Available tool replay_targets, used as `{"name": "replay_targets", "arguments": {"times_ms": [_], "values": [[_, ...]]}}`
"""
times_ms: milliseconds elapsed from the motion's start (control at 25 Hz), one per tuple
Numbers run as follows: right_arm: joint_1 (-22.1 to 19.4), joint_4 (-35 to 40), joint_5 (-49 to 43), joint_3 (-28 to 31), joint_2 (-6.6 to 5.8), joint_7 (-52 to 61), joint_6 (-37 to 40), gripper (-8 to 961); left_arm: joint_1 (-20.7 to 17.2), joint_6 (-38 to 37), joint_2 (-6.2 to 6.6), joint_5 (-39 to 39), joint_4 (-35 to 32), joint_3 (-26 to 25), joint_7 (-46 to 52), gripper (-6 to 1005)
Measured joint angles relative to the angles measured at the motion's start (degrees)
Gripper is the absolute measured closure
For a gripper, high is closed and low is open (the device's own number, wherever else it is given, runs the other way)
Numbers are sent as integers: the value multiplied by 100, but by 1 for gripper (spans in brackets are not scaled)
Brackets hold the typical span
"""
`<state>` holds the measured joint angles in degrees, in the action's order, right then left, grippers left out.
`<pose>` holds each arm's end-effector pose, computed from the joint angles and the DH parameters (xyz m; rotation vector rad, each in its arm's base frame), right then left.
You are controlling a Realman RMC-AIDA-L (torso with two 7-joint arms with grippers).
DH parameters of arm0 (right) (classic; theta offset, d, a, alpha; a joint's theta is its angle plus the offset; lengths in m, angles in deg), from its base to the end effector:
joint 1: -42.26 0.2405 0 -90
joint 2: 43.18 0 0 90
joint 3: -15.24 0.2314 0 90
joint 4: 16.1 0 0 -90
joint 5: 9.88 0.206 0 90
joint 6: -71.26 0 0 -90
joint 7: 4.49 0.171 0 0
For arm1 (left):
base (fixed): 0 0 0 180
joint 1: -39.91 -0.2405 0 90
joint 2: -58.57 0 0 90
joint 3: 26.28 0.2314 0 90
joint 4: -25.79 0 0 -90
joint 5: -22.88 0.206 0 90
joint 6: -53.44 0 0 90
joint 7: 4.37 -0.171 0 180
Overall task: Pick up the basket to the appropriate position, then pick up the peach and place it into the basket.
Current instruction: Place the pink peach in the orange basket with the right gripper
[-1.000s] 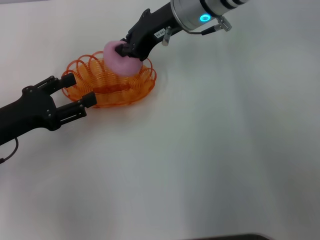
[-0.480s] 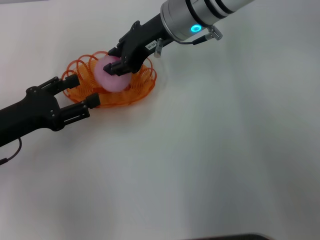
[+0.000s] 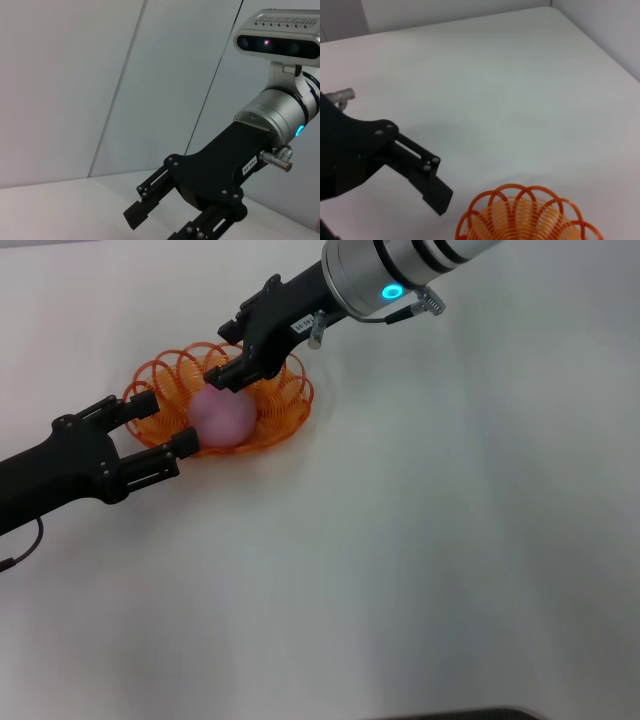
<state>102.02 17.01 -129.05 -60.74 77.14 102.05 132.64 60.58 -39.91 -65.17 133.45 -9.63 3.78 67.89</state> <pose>0.0885 0.3998 -0.1079 -2.9383 0.3237 0.0278 -0.2586 0.2801 -0.0160 -2.4899 -0.7650 -0.9497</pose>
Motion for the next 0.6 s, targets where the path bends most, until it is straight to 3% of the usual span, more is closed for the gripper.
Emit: {"name": "replay_targets", "arguments": {"times_ms": [320,600], "values": [[-23,-34,120,4,0,56,-103,320,16,-42,7,0,0,0,8,156],[-103,-3,207,-8,-9,15,-112,104,6,-49,9,0,0,0,17,155]]}}
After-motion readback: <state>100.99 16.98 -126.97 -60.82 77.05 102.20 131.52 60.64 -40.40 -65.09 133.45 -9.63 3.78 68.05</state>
